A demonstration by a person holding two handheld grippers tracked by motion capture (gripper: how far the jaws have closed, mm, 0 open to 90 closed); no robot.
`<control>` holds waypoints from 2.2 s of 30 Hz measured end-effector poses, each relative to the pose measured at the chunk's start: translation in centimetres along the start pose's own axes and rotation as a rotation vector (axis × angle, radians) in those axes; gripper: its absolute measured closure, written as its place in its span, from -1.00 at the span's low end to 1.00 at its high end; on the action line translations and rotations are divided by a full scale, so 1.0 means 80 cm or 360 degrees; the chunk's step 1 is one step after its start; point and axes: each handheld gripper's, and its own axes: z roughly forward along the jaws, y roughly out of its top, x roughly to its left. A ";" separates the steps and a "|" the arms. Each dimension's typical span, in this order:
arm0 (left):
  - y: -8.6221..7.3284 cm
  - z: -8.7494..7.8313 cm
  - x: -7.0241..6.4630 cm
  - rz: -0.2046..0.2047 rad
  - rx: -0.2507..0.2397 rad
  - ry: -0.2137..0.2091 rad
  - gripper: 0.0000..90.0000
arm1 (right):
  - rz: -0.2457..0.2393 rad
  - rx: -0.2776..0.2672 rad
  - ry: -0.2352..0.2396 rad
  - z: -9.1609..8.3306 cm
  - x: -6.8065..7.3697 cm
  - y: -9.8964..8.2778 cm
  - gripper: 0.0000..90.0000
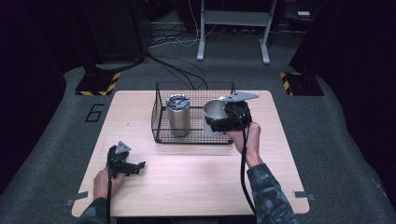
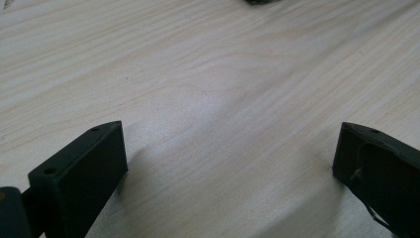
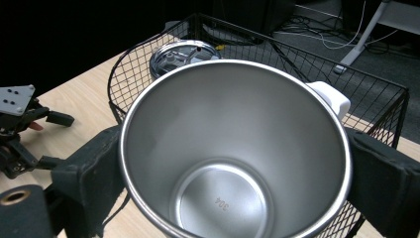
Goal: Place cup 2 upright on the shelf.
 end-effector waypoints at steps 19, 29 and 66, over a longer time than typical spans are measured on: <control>0.000 0.000 0.000 -0.0007 -0.0005 0.0001 -0.99 | 0.0037 0.0020 -0.0050 0.032 -0.015 0.020 -0.86; 0.000 0.000 0.000 0.0000 0.0001 0.0000 -0.99 | 0.0077 0.0059 -0.0082 0.060 -0.020 0.022 -0.86; 0.000 0.000 -0.001 -0.0019 -0.0004 -0.0003 -0.99 | 0.0163 0.0247 -0.0195 0.152 -0.039 0.002 -0.87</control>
